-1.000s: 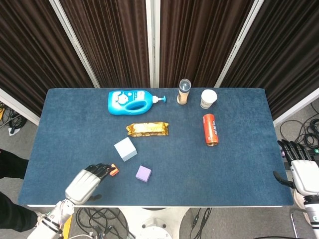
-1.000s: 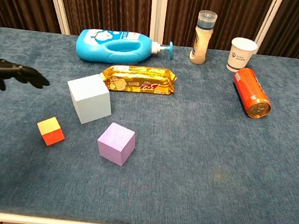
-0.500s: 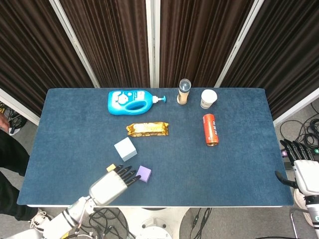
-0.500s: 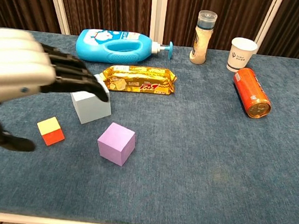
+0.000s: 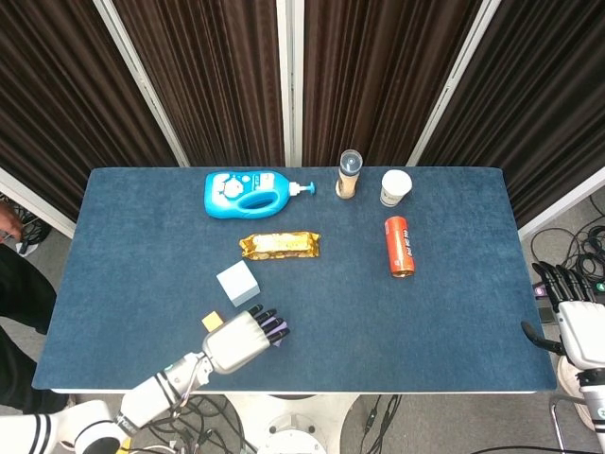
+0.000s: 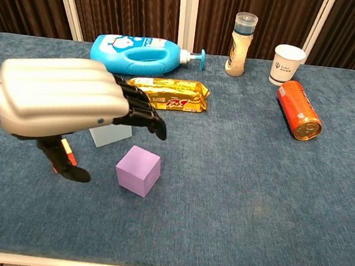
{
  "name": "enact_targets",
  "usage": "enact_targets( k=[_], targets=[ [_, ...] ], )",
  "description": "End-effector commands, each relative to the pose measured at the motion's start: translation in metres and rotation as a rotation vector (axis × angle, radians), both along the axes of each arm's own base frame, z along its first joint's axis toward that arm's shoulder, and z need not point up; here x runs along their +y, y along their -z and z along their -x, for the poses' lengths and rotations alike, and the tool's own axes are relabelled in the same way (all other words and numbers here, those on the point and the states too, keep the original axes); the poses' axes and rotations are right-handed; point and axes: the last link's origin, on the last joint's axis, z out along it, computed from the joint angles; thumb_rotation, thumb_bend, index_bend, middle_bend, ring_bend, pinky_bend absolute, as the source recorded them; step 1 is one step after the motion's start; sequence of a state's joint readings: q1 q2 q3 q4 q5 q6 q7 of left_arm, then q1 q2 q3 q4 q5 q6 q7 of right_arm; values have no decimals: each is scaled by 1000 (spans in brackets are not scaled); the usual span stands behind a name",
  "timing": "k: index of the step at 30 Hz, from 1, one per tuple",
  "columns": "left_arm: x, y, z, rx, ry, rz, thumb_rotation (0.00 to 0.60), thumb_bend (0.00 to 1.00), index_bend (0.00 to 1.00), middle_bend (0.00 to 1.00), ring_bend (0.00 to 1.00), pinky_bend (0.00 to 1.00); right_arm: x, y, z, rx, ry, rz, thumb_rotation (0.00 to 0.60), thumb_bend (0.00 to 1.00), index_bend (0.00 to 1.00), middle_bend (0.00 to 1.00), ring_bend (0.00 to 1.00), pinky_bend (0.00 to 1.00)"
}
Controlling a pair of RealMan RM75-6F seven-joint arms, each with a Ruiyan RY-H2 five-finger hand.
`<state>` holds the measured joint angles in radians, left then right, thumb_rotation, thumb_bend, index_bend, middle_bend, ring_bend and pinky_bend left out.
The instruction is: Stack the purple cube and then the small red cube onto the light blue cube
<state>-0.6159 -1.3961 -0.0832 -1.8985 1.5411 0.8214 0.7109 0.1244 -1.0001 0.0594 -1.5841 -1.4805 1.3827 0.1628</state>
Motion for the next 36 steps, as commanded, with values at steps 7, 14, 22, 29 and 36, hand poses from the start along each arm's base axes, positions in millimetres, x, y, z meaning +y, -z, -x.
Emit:
enact_targets(
  k=[7, 14, 22, 29, 36],
  targets=[
    [12, 26, -19, 23, 47, -2, 600, 162, 289, 386, 234, 321, 1, -1, -1, -2, -10, 10, 600, 194, 21, 64, 0, 0],
    [25, 44, -18, 58, 34, 43, 600, 170, 295, 389, 234, 312, 1, -2, 0, -10, -8, 11, 600, 194, 21, 62, 0, 0],
    [34, 54, -11, 54, -30, 49, 600, 183, 295, 396, 234, 307, 1, -4, 0, -20, -13, 17, 600, 194, 21, 62, 0, 0],
    [39, 56, -9, 57, -47, 44, 600, 190, 296, 402, 234, 307, 1, -3, 0, -18, -13, 14, 600, 194, 22, 62, 0, 0],
    [43, 58, -3, 61, -72, 41, 600, 194, 301, 420, 234, 310, 1, -3, 0, -18, -12, 12, 600, 194, 21, 62, 0, 0]
  ],
)
